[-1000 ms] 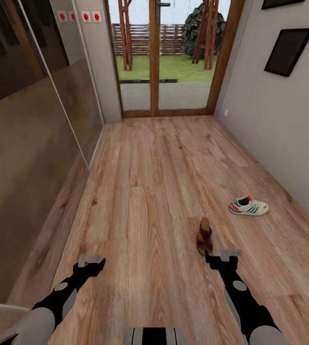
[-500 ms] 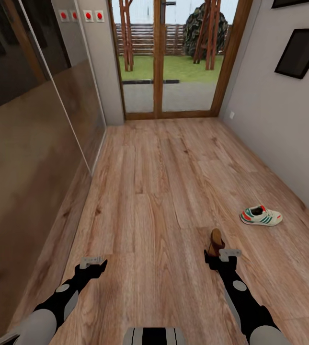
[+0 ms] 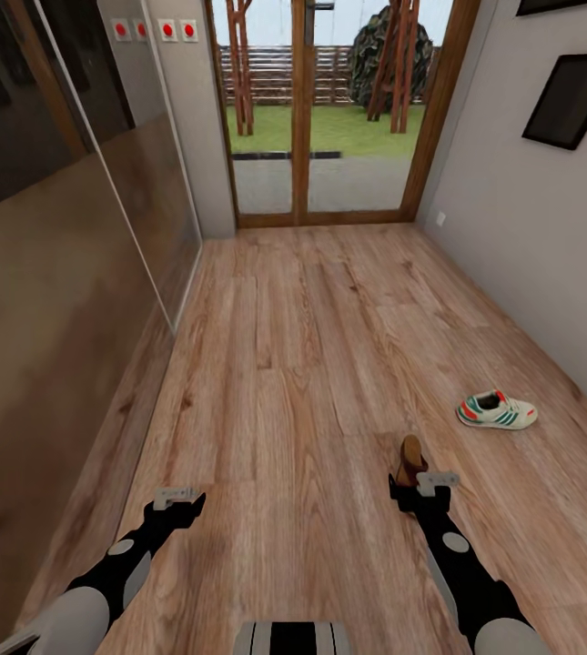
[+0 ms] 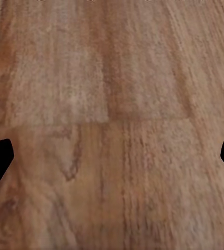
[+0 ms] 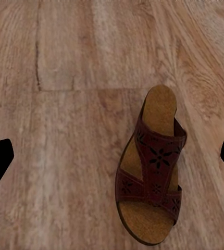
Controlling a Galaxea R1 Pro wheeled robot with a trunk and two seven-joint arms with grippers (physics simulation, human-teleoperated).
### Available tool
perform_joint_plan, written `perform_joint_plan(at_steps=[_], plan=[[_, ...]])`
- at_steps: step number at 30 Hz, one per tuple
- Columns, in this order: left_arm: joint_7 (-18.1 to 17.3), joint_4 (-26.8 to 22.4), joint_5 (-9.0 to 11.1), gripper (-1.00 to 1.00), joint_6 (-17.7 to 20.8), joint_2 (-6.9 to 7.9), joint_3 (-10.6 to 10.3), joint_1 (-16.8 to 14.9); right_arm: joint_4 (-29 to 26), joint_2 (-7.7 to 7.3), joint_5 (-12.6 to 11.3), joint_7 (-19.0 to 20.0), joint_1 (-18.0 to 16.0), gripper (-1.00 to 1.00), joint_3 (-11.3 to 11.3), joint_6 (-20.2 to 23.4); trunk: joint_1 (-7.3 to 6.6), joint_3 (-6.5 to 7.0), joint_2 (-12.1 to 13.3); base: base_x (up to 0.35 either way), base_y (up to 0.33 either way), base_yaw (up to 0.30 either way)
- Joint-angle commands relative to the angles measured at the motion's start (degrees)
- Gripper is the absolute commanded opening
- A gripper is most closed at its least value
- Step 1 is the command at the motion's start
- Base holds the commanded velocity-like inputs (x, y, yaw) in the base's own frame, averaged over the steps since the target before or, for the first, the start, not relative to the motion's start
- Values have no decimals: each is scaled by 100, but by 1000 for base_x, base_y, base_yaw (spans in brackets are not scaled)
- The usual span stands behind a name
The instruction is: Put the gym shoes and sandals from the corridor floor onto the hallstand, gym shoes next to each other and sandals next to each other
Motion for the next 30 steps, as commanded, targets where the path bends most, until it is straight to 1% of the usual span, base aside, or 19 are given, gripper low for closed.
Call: perform_joint_plan(at_steps=[1, 4, 11, 30], plan=[[-27, 4, -53, 100, -22, -2, 49, -4, 5, 5, 56, 7, -3, 100, -28, -20, 0, -4, -1, 101, 0, 0], [-27, 7, -53, 100, -20, -3, 49, -4, 7, 7, 56, 6, -3, 100, -28, -22, 0, -4, -1, 143, 0, 0], [-27, 7, -53, 100, -18, -5, 49, -6, 10, 11, 55, 6, -3, 100, -28, -24, 0, -4, -1, 284, 56, 0], [-27, 12, -53, 100, -18, -16, 49, -13, 10, 11, 55, 6, -3, 100, -28, -24, 0, -4, -1, 316, 119, 0]])
